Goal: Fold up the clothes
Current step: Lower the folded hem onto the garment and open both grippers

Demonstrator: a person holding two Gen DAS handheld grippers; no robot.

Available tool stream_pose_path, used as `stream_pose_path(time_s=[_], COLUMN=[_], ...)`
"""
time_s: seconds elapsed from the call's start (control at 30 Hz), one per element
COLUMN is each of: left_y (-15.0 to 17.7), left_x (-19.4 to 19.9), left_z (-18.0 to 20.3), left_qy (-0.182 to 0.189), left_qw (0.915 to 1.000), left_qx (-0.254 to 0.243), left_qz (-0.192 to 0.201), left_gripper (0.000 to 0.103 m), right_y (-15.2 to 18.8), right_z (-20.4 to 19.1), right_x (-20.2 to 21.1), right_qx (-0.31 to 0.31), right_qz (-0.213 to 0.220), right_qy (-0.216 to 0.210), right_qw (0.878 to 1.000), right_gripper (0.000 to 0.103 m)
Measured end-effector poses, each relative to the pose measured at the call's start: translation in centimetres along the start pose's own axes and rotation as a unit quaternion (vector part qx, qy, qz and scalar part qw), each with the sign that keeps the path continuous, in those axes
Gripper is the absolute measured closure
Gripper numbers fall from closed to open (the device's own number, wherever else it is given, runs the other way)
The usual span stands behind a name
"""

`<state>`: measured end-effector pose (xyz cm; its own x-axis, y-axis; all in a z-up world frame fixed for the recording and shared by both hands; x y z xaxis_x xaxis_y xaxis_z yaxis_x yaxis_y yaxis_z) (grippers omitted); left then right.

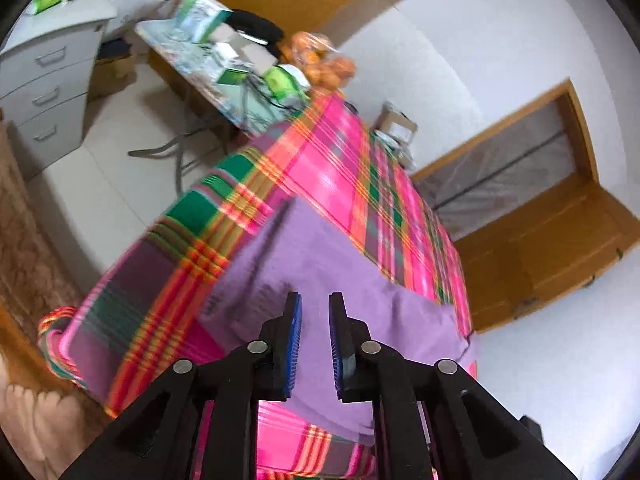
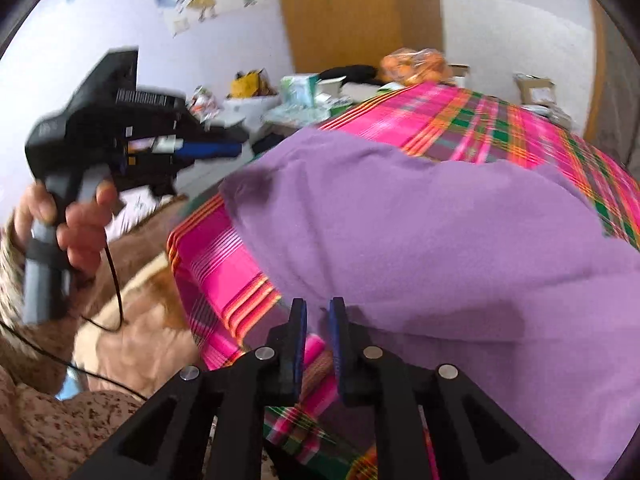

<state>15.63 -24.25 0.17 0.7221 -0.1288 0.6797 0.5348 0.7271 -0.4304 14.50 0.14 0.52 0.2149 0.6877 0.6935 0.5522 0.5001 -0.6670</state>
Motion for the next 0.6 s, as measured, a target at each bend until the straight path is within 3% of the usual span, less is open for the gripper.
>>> stream_pose_path(time_s=[0.23,0.33,0.37,0.47,0.6], left_y=[2.4,3.4,3.8,4.8,6.4], left_x=[-2.4,-3.2,-3.4,-4.2,-5.4], left_z=[4.5,6.7,7.3,9.2,11.2], left_qy=[0.031,0.061,0.070,0.087,0.083], left_qw=[0.9962,0.9914,0.9896,0.9829,0.9733], left_qx=[-0.074,-0.106,-0.116,-0.150,-0.200], left_qz=[-0.035,-0.046,-0.049,-0.063,-0.076], left_gripper=[0.090,0.086,0.081,0.080,0.076], right_y=[2.8,5.4,6.2,8.5,10.1], right_z=[6.6,10.0,10.9,13.1,15.8], right_x=[8.3,12.9,14.2,18.0,22.1], right_qx=[-0.092,-0.136,-0.144,-0.158,-0.188], right_qz=[0.065,0.069,0.062,0.033,0.036], right_qy=[0.109,0.180,0.203,0.279,0.356], right_qw=[0.988,0.972,0.966,0.947,0.915], right_gripper=[0.090,0.090,0.090,0.090,0.086])
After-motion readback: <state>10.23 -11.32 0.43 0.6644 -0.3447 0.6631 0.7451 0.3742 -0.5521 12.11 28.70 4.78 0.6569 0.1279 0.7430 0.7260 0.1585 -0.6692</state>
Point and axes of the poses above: each gripper's, at about its wrist camera, not at the fingertips, and x roughly against the way its jaws point, z to its right, y to its underside, the point moved 4 cm from there along -x, roughly the way its jaws point, and after that the axes turned 9 degrees about -y, right-handed, at the moved point
